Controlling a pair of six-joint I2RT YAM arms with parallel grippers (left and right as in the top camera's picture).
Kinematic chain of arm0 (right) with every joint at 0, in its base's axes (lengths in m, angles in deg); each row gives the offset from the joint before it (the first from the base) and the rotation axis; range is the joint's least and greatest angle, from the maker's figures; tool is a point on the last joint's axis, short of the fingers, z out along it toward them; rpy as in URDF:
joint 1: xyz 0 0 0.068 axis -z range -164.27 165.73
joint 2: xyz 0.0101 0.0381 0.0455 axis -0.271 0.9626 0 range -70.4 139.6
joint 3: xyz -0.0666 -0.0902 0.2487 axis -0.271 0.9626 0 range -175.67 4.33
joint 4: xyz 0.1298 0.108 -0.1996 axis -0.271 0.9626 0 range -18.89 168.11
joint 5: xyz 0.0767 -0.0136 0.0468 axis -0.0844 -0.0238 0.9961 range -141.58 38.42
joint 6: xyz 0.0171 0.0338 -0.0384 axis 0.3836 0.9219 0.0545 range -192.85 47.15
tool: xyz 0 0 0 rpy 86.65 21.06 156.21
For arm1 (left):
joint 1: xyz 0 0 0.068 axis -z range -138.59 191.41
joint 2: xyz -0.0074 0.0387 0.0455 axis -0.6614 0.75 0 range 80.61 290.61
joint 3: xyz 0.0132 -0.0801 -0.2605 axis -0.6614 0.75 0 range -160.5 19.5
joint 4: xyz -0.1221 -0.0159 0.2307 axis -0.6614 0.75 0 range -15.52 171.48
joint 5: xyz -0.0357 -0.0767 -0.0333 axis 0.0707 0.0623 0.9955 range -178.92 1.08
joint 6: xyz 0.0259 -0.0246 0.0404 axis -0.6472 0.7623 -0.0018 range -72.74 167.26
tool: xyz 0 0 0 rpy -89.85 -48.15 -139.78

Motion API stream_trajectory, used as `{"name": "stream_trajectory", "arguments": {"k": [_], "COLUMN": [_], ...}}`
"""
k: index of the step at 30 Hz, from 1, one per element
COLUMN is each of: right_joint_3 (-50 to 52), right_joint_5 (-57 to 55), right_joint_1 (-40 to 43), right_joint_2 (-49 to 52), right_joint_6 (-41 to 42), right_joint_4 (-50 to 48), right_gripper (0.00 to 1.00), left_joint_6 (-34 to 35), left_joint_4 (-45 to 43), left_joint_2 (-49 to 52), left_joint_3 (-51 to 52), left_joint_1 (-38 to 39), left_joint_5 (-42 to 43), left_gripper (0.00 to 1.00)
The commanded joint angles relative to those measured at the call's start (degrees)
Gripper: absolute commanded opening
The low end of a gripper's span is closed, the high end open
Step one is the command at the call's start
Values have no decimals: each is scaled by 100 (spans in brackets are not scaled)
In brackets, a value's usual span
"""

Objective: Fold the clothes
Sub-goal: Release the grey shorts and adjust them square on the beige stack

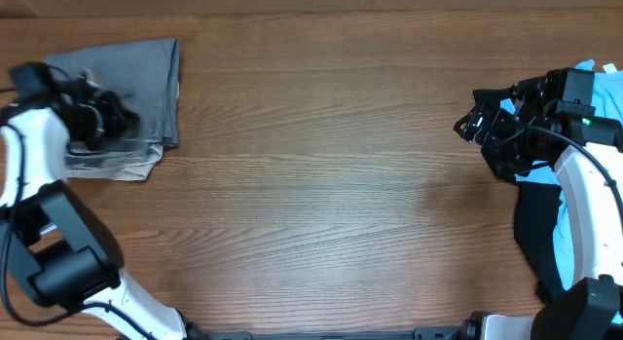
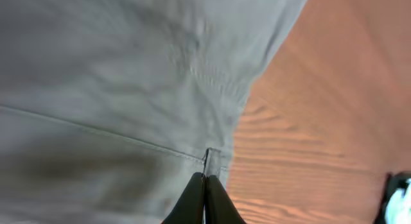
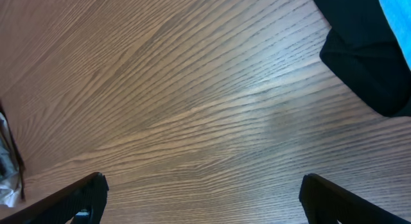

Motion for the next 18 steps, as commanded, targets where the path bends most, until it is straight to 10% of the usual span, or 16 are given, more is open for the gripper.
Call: {"name": "stream_trajectory", "arguments": {"k": [1, 18], "right_joint_3": [-37, -37], "right_joint_5": [-20, -20], "right_joint_1": [-4, -4], "right_joint_2": [-11, -11], "right_joint_6": [2, 2], "right_joint_4": [-35, -35], "right_gripper": [100, 100], "left_joint_6": [144, 450], "left_joint_4": [157, -745], "left_joint_2": [-507, -398], "left_joint_3": [-476, 485], "left_joint_1": [-450, -1237], "left_joint_5": [76, -1432], "left_gripper": [4, 15]}}
